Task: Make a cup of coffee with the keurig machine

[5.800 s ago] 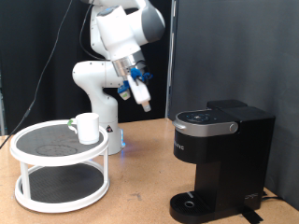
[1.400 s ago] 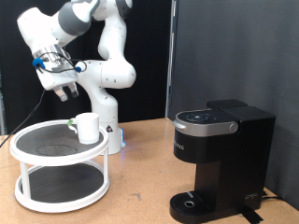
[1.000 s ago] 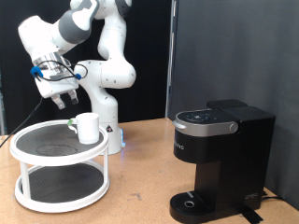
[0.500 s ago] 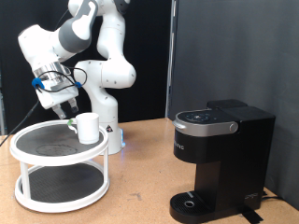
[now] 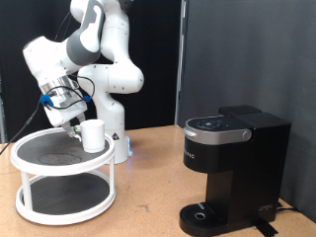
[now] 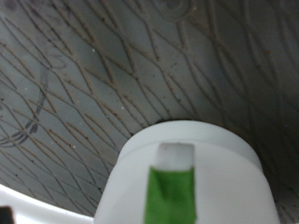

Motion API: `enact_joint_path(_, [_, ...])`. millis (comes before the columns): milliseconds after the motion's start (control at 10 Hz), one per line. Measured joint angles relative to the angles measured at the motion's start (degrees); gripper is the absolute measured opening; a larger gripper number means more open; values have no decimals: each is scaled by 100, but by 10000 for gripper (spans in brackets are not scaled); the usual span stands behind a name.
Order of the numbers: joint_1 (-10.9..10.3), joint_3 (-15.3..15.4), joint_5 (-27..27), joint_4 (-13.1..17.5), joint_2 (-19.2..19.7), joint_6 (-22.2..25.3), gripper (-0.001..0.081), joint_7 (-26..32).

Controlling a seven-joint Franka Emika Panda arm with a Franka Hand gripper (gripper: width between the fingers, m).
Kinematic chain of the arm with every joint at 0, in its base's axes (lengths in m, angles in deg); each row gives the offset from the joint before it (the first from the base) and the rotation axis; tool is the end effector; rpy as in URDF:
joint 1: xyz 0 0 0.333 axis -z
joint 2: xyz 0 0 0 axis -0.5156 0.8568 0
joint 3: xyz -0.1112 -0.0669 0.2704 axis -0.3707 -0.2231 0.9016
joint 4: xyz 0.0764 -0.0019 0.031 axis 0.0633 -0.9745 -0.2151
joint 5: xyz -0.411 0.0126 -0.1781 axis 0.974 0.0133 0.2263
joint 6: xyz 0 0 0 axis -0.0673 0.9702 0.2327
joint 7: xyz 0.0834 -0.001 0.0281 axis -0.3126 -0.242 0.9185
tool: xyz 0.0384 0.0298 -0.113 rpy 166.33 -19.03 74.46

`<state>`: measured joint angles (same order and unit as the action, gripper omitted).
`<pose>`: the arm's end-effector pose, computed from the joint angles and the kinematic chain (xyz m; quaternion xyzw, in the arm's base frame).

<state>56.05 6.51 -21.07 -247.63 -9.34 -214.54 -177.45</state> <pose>0.2793 -0.2323 0.2604 -0.1290 0.9610 0.1641 0.1814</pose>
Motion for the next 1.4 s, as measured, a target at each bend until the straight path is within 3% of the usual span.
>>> enact_joint_path(100, [-46,2,-31,-6,62,-69,609,9])
enact_joint_path(200, [-77,3,-41,-11,100,-98,609,12])
enact_joint_path(400, [-86,3,-42,-28,157,-123,335,45])
enact_joint_path(500, [-85,3,-42,-41,170,-126,335,94])
enact_joint_path(600, [-82,2,-41,-53,172,-127,152,134])
enact_joint_path(700, [-75,0,-41,-65,172,-127,49,181])
enact_joint_path(1200, [-26,9,-34,-66,130,-83,3,194])
enact_joint_path(1400, [24,34,-34,52,-39,303,3,34])
